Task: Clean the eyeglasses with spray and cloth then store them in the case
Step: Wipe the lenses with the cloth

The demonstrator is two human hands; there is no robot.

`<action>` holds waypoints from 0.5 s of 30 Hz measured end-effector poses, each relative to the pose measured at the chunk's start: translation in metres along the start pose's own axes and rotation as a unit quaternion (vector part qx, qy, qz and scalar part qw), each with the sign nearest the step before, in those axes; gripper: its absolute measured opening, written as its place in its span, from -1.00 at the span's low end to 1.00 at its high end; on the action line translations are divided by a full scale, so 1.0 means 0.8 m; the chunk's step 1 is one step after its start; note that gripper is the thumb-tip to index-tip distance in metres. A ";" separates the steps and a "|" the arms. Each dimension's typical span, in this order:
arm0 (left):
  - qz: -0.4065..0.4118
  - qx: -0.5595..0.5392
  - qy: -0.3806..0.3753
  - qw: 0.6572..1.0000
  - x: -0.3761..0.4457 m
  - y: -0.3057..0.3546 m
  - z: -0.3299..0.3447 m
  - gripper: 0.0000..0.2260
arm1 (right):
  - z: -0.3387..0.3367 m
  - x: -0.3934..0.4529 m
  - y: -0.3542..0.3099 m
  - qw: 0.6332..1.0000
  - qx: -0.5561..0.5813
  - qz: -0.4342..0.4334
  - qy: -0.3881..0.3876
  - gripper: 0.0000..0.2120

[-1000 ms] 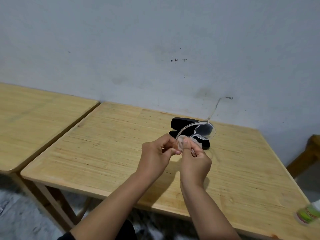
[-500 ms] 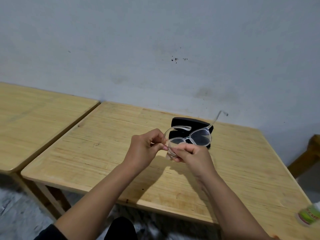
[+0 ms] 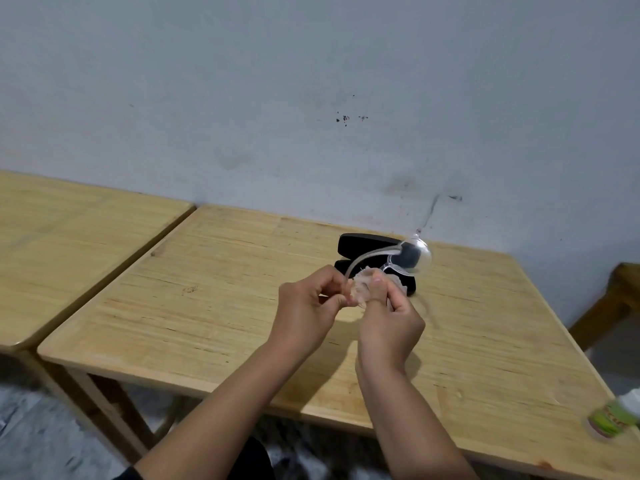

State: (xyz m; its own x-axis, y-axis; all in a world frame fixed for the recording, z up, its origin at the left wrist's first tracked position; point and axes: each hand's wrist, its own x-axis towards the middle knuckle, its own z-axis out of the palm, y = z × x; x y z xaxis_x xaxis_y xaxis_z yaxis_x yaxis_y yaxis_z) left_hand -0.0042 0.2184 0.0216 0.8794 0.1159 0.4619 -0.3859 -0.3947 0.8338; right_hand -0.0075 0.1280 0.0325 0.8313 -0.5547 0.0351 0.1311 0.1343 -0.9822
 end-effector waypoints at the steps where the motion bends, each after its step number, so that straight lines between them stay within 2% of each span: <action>1: 0.002 -0.003 -0.004 1.000 -0.001 0.001 0.003 -0.76 | 0.000 0.001 0.001 1.000 0.005 0.002 0.000 -0.87; 3: 0.014 0.001 -0.006 1.000 0.001 0.002 0.004 -0.81 | -0.001 0.004 0.004 1.000 -0.008 -0.002 -0.019 -0.88; 7: 0.038 0.015 0.000 0.999 0.013 -0.003 -0.005 -0.78 | -0.008 0.002 0.006 0.994 -0.043 -0.009 -0.105 -0.88; 15: 0.037 0.038 -0.027 0.998 0.022 -0.016 -0.028 -0.80 | -0.018 0.021 -0.013 0.955 -0.110 0.050 -0.270 -0.89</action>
State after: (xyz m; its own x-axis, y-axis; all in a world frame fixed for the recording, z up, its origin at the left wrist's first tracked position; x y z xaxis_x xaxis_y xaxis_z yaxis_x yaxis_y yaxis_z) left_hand 0.0100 0.2457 0.0259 0.8640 0.0357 0.5022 -0.4296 -0.4680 0.7723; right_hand -0.0027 0.1056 0.0403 0.9989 -0.0353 -0.0296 -0.0312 -0.0448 -0.9985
